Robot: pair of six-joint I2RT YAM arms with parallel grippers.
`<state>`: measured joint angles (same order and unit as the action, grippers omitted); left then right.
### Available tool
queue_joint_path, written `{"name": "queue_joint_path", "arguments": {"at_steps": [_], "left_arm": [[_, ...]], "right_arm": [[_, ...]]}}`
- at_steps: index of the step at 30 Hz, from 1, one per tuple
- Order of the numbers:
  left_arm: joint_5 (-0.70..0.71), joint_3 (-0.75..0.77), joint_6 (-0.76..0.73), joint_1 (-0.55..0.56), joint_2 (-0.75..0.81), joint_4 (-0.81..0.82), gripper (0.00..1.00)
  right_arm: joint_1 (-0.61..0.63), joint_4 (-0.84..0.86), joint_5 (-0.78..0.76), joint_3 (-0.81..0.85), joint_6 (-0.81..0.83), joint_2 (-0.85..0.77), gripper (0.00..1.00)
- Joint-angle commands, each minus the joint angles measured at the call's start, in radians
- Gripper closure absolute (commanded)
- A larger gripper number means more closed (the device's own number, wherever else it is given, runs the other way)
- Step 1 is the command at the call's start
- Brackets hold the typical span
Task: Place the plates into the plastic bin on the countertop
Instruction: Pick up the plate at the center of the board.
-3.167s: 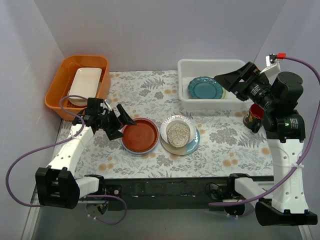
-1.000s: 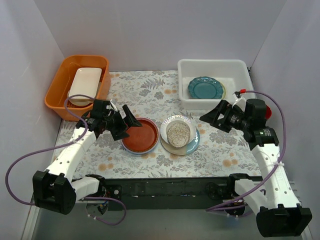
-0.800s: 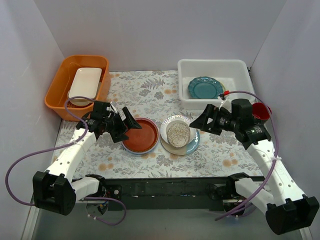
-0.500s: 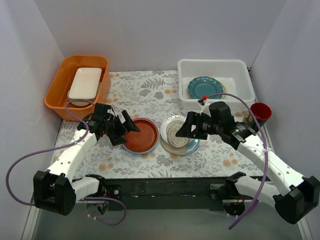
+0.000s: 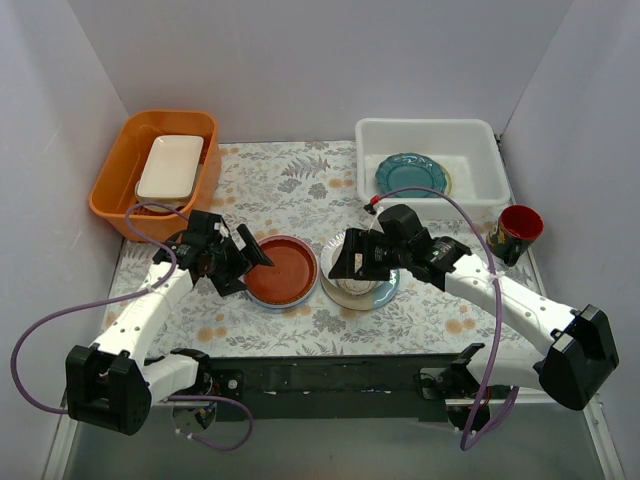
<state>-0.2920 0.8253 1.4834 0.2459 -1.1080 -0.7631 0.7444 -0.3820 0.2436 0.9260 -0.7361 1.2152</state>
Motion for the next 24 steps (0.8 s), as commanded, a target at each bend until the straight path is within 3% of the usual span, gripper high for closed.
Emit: {"name": "queue_joint_path", "arguments": {"at_steps": [1,10,18,24], "left_arm": [[0.059,-0.025,0.012,0.001,0.004,-0.004,0.04],[0.07,-0.071,0.023,0.001,-0.035,0.051,0.15],[0.054,-0.064,0.005,0.003,-0.116,0.104,0.51],[0.05,-0.064,-0.008,0.001,-0.154,0.116,0.51]], "right_arm": [[0.013,0.066,-0.017,0.017,-0.013,-0.011,0.16],[0.013,0.103,-0.003,-0.032,-0.023,-0.039,0.16],[0.013,0.127,0.013,-0.056,-0.034,-0.043,0.16],[0.013,0.135,0.011,-0.075,-0.032,-0.039,0.15]]}}
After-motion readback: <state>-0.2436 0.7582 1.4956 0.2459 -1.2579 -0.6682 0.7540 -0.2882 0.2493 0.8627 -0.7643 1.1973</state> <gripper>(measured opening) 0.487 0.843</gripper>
